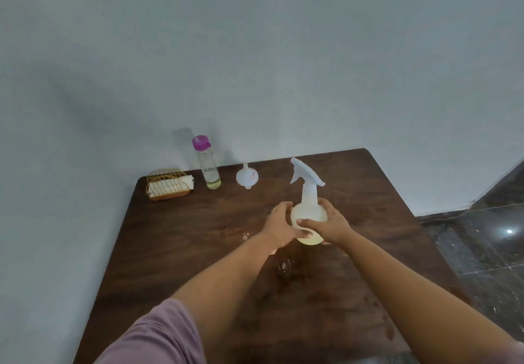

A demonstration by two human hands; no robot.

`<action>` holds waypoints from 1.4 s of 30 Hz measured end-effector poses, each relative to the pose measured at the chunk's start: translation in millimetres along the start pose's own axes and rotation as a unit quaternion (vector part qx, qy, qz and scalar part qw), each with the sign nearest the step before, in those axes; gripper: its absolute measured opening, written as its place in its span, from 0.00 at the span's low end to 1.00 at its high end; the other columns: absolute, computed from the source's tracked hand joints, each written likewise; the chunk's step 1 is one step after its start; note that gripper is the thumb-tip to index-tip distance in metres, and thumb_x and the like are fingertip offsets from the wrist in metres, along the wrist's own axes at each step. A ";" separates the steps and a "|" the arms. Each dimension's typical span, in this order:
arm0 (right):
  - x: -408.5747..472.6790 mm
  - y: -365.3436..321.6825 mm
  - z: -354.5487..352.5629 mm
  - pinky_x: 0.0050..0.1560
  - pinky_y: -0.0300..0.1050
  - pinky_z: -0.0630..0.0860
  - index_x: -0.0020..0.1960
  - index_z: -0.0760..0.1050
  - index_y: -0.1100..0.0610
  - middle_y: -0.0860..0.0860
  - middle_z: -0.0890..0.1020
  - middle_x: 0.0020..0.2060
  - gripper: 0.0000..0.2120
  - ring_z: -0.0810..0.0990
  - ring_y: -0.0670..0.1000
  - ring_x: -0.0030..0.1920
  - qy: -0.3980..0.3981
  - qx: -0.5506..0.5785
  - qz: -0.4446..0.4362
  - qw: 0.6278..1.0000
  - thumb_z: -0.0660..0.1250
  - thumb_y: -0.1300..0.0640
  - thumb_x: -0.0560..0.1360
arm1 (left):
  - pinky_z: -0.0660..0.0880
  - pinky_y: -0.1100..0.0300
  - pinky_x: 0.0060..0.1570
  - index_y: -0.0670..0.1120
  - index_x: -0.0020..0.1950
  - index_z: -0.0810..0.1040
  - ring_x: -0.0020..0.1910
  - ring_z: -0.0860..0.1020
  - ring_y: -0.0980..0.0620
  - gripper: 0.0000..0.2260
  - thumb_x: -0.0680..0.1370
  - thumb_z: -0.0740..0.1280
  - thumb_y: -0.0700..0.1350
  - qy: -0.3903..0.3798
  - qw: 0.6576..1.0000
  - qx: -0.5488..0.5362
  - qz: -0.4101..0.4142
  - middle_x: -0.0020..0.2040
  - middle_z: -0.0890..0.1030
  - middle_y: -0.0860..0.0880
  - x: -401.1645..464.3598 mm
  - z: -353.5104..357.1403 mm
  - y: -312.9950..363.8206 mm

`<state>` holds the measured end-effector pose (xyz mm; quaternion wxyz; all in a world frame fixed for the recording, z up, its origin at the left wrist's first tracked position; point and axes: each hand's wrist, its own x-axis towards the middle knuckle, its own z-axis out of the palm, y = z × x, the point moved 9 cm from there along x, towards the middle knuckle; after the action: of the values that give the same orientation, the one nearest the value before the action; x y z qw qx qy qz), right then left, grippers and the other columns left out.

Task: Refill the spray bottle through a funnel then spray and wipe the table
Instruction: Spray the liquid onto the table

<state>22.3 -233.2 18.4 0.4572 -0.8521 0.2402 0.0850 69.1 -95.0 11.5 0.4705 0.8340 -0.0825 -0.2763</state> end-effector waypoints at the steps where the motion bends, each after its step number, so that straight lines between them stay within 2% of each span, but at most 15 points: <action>1: 9.0 -7.5 -2.8 0.58 0.56 0.78 0.71 0.60 0.46 0.52 0.70 0.64 0.37 0.72 0.55 0.59 0.006 0.002 -0.006 1.000 0.74 0.42 0.67 | 0.72 0.46 0.66 0.51 0.72 0.65 0.67 0.72 0.48 0.39 0.66 0.80 0.44 -0.008 1.000 0.004 -0.005 0.68 0.72 0.50 9.9 -4.4 2.8; 6: 57.0 -38.6 -14.3 0.55 0.49 0.73 0.69 0.63 0.46 0.53 0.71 0.63 0.33 0.71 0.54 0.58 0.050 0.016 -0.035 0.998 0.73 0.44 0.68 | 0.74 0.48 0.65 0.49 0.72 0.63 0.64 0.74 0.46 0.37 0.68 0.79 0.45 -0.005 1.000 0.019 -0.009 0.66 0.74 0.48 62.3 -24.5 21.4; 9: 89.3 -51.2 -18.1 0.58 0.51 0.72 0.69 0.63 0.47 0.54 0.73 0.63 0.32 0.73 0.57 0.60 0.053 0.022 -0.029 0.998 0.73 0.46 0.69 | 0.74 0.48 0.65 0.49 0.72 0.62 0.64 0.74 0.45 0.40 0.66 0.80 0.47 0.008 0.999 0.035 -0.018 0.65 0.74 0.48 91.6 -34.3 29.5; 14: 144.7 -66.0 -19.9 0.60 0.57 0.75 0.70 0.62 0.46 0.52 0.74 0.63 0.33 0.74 0.57 0.60 0.038 0.076 -0.020 0.996 0.72 0.43 0.69 | 0.74 0.48 0.64 0.46 0.72 0.63 0.62 0.74 0.45 0.36 0.69 0.78 0.46 0.030 0.998 0.049 0.023 0.65 0.74 0.46 134.5 -52.6 53.3; 17: 173.0 -72.5 -21.0 0.60 0.52 0.74 0.71 0.62 0.47 0.52 0.73 0.64 0.33 0.73 0.57 0.61 0.031 0.084 -0.018 0.996 0.71 0.44 0.71 | 0.72 0.51 0.65 0.45 0.72 0.64 0.63 0.73 0.46 0.32 0.72 0.75 0.44 0.034 0.998 0.046 0.035 0.66 0.72 0.46 155.6 -59.0 59.9; 20: 197.0 -78.6 -20.2 0.54 0.46 0.69 0.72 0.60 0.49 0.53 0.72 0.65 0.32 0.73 0.58 0.62 0.027 0.070 -0.030 0.997 0.69 0.44 0.73 | 0.69 0.57 0.63 0.45 0.74 0.63 0.66 0.71 0.48 0.32 0.74 0.74 0.43 0.036 0.998 0.040 0.039 0.68 0.70 0.48 175.2 -62.7 62.7; 28: 239.1 -75.4 -19.0 0.58 0.48 0.70 0.73 0.59 0.49 0.54 0.73 0.65 0.32 0.73 0.58 0.62 0.018 0.061 -0.033 0.997 0.66 0.41 0.74 | 0.66 0.52 0.69 0.48 0.79 0.53 0.71 0.67 0.44 0.37 0.76 0.72 0.45 0.043 0.997 0.056 0.025 0.75 0.61 0.47 216.3 -65.4 59.3; 33: 251.6 -67.3 -15.3 0.61 0.49 0.69 0.74 0.60 0.48 0.54 0.70 0.69 0.32 0.70 0.58 0.66 0.003 0.045 -0.030 0.999 0.66 0.41 0.74 | 0.65 0.52 0.70 0.47 0.78 0.55 0.72 0.66 0.45 0.36 0.76 0.71 0.45 0.065 0.997 0.044 0.021 0.76 0.61 0.45 221.5 -61.3 50.7; 38: 253.0 -56.2 -4.5 0.65 0.53 0.68 0.75 0.59 0.48 0.55 0.64 0.72 0.32 0.66 0.59 0.69 -0.018 0.056 -0.021 0.998 0.67 0.45 0.75 | 0.68 0.48 0.70 0.48 0.78 0.57 0.71 0.68 0.44 0.35 0.76 0.72 0.46 0.075 0.996 0.038 0.013 0.74 0.64 0.45 224.3 -54.0 31.7; 42: 254.2 -48.0 5.5 0.68 0.53 0.64 0.76 0.56 0.50 0.53 0.61 0.74 0.33 0.63 0.57 0.72 -0.034 0.066 -0.023 0.997 0.67 0.49 0.76 | 0.68 0.48 0.70 0.48 0.79 0.54 0.72 0.67 0.44 0.35 0.78 0.69 0.46 0.077 0.995 0.055 0.000 0.75 0.62 0.45 228.2 -53.8 23.1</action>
<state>267.3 -290.7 -41.9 0.5225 -0.8219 0.2094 0.0874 291.2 -158.5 -35.0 0.4286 0.8775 -0.0612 -0.2062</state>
